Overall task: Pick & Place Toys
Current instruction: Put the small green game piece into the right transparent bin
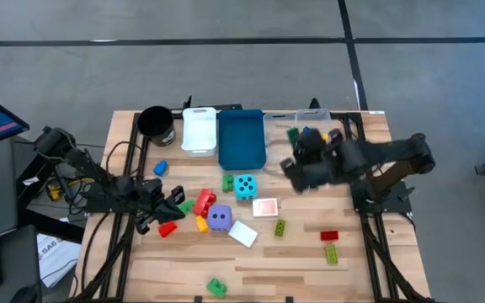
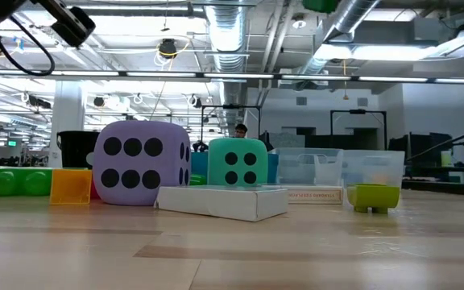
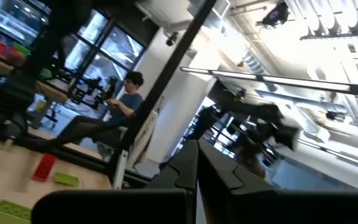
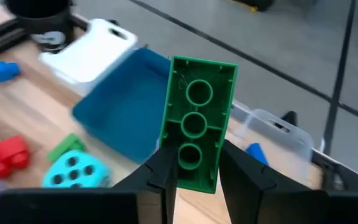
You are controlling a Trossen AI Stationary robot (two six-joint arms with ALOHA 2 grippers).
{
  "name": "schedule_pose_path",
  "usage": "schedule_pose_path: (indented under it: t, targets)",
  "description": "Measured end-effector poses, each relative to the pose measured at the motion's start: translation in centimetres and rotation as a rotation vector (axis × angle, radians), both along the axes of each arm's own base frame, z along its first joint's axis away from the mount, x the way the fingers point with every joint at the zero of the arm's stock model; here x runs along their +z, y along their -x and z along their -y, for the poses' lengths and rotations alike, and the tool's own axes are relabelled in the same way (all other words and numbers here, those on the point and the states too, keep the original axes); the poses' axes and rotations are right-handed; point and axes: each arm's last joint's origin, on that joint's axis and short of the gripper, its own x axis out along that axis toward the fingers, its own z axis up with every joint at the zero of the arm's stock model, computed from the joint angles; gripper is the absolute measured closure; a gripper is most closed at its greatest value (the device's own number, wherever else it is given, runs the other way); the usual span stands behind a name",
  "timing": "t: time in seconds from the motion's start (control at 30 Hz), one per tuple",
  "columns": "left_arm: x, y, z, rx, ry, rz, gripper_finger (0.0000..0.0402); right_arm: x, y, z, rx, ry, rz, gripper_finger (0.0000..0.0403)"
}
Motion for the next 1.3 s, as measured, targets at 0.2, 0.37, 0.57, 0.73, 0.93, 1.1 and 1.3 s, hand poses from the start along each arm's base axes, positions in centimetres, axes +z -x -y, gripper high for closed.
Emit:
schedule_pose_path:
  t: [0.2, 0.37, 0.57, 0.73, 0.93, 1.1, 1.3]
  targets:
    - [0.0, 0.3, 0.5, -0.033, -0.005, 0.002, 0.0401, 1.4, 1.7, 4.7, -0.093, -0.041, -0.027, 0.031]
    - [0.1, 0.3, 0.4, -0.009, 0.005, 0.004, 0.0401, 1.6, 2.6, 8.9, -0.168, -0.072, -0.106, 0.031]
    - [0.2, 0.0, -0.2, 0.124, -0.001, 0.011, 0.0401, 0.6, 3.1, 14.4, -0.252, -0.114, -0.26, 0.031]
    - [0.0, -0.1, -0.4, 0.168, -0.001, -0.009, 0.0401, -1.5, 2.6, 18.7, -0.294, -0.219, -0.375, 0.031]
    - [-0.4, -0.2, -0.3, 0.166, -0.021, -0.044, 0.0402, -5.4, 0.7, 23.0, -0.304, -0.366, -0.463, 0.031]
    - [-0.8, -0.3, -0.2, 0.153, -0.017, -0.094, 0.0401, -9.4, -0.6, 25.7, -0.351, -0.485, -0.553, 0.031]
    - [-1.2, -0.4, -0.1, 0.14, -0.018, -0.137, 0.0401, -12.7, -1.4, 27.5, -0.415, -0.576, -0.611, 0.031]
